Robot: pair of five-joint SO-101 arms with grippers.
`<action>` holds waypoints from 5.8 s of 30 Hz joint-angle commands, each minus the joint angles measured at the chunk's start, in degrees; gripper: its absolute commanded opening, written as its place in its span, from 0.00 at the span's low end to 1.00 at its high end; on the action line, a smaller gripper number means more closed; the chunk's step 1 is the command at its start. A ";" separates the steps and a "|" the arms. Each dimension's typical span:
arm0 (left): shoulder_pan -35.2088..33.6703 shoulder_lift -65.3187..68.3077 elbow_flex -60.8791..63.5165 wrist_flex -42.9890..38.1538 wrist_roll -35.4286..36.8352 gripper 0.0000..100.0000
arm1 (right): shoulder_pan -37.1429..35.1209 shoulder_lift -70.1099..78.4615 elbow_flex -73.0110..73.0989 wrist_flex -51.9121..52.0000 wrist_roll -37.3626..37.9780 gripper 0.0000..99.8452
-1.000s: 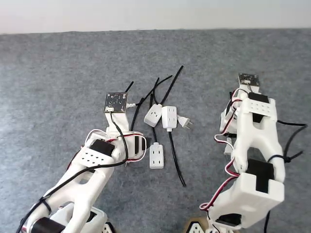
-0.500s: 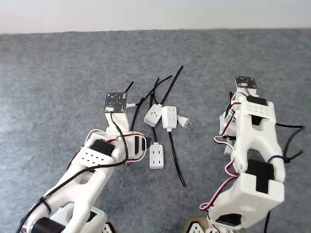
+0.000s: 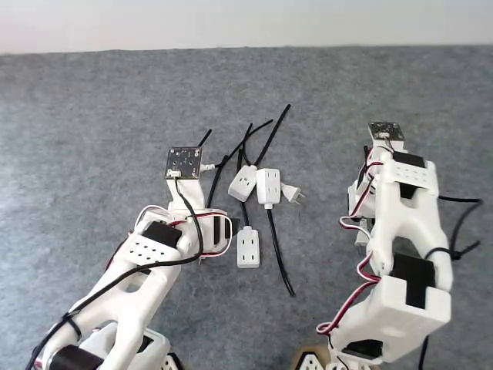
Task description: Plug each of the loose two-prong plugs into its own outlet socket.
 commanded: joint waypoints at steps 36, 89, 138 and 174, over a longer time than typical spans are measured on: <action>-0.09 -1.23 -0.48 -1.14 -0.44 0.25 | 0.66 4.00 -3.87 -5.23 3.78 0.03; -8.70 -1.23 -0.31 -8.79 -10.46 0.25 | -37.58 -39.69 17.32 -4.00 -9.05 0.01; 0.09 -14.15 15.16 -38.15 1.05 0.02 | -56.40 -57.54 29.63 4.44 9.41 0.01; -1.32 -40.44 28.09 -35.78 1.14 0.02 | -57.27 -71.43 29.27 12.53 13.98 0.01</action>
